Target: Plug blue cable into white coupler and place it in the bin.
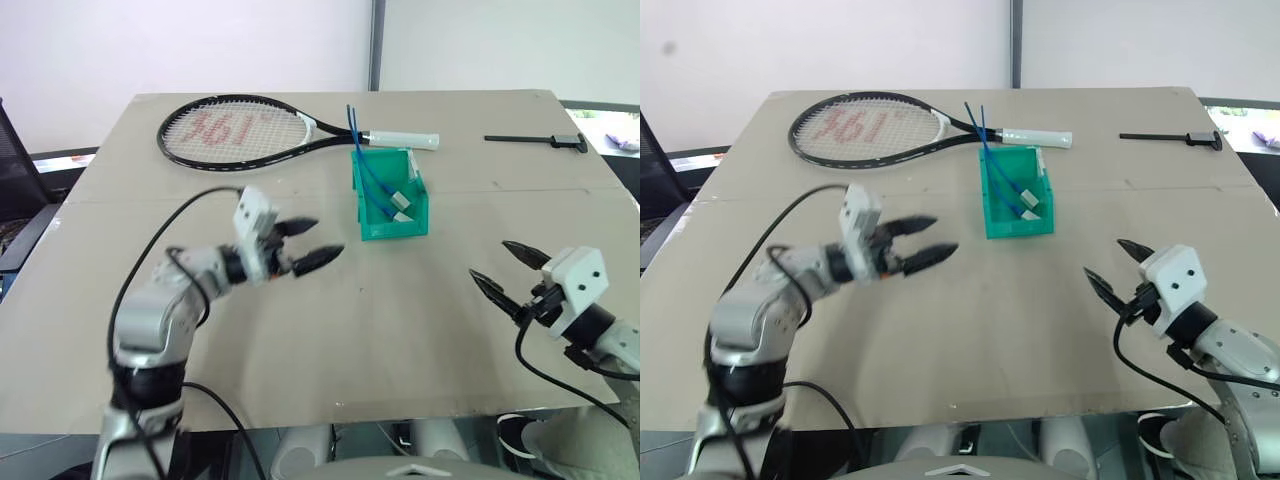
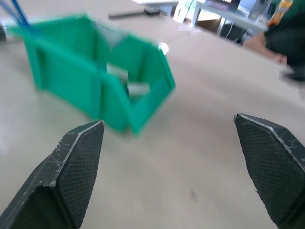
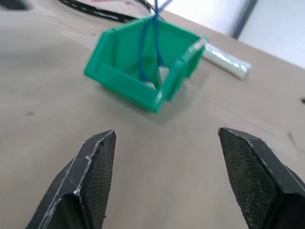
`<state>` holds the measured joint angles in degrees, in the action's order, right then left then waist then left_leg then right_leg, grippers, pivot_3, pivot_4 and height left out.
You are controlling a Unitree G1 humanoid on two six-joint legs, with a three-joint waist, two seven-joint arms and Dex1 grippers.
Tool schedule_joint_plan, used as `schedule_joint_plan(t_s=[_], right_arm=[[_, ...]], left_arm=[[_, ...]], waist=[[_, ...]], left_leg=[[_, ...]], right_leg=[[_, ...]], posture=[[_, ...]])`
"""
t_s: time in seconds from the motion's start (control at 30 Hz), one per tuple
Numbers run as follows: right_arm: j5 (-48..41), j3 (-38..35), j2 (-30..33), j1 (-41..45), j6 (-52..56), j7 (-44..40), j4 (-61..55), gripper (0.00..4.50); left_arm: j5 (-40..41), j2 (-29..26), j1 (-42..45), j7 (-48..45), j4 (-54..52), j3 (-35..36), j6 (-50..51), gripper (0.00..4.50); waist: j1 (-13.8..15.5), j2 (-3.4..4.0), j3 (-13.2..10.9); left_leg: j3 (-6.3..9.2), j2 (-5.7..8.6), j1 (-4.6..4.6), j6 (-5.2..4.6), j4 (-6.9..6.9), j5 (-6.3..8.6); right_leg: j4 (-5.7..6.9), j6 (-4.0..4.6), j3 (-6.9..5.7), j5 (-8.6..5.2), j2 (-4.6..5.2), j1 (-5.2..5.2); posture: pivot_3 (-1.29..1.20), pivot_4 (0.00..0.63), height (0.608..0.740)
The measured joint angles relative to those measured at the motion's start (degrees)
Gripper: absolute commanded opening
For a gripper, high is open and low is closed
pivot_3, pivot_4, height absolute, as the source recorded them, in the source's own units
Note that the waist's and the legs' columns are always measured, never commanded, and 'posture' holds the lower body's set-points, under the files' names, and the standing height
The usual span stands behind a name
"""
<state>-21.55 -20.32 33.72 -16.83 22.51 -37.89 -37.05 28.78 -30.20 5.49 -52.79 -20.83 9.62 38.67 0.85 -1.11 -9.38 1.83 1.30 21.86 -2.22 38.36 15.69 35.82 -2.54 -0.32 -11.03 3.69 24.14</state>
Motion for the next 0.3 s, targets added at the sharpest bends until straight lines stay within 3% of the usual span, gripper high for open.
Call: schedule_joint_plan(t_s=[0.3], right_arm=[[0.36, -3.24, 2.22, -7.49, -6.53, -7.14, 8.36, 3.34]], left_arm=[[0.21, -4.87, -15.56, -2.65, 0.57, 7.86, -8.81, 4.46]], waist=[[-0.14, 0.08, 0.02]], left_leg=[[0.02, -0.11, -0.14, -0.02, 0.02, 0.02]], right_leg=[[-0.06, -0.25, -0.17, -0.17, 0.00, -0.17]], posture=[[0.00, 0.150, 0.740]])
